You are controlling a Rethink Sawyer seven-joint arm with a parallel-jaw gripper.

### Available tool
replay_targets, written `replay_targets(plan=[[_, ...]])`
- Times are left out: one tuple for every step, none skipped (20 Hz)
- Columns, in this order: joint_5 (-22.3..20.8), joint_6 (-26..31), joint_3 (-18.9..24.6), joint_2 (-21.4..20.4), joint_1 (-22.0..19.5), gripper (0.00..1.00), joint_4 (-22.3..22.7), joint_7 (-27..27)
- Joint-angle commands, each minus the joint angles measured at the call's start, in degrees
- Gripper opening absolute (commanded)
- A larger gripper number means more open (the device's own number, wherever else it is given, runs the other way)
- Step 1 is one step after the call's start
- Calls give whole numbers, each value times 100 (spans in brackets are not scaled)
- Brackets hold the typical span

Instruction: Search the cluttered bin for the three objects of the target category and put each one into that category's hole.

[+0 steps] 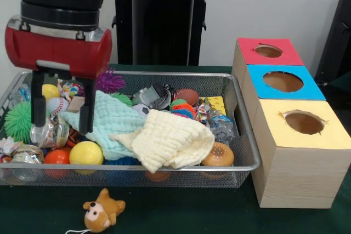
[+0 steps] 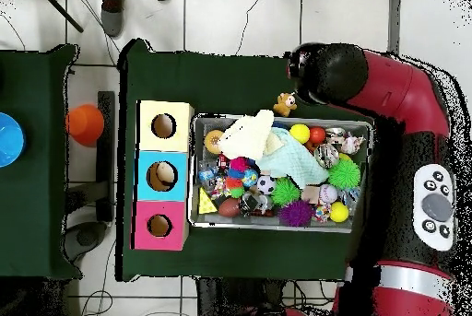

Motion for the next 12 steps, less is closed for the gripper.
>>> replay_targets(plan=[[-42, -303, 250, 340, -86, 100, -38, 553], [-43, -323, 247, 363, -83, 100, -53, 559], [-48, -357, 236, 402, -80, 100, -78, 578], [-48, -383, 235, 420, -81, 100, -77, 588], [-59, -421, 229, 464, -79, 100, -111, 592], [-57, -444, 232, 488, -82, 100, -115, 588], [-50, -495, 247, 537, -94, 100, -135, 591], [-45, -517, 249, 562, -101, 100, -140, 591], [-44, -561, 263, 611, -115, 100, -169, 578], [-41, -595, 272, 637, -125, 100, -174, 566], [-35, -627, 285, 692, -139, 100, -210, 557], [-33, -665, 295, 715, -151, 100, -214, 543]])
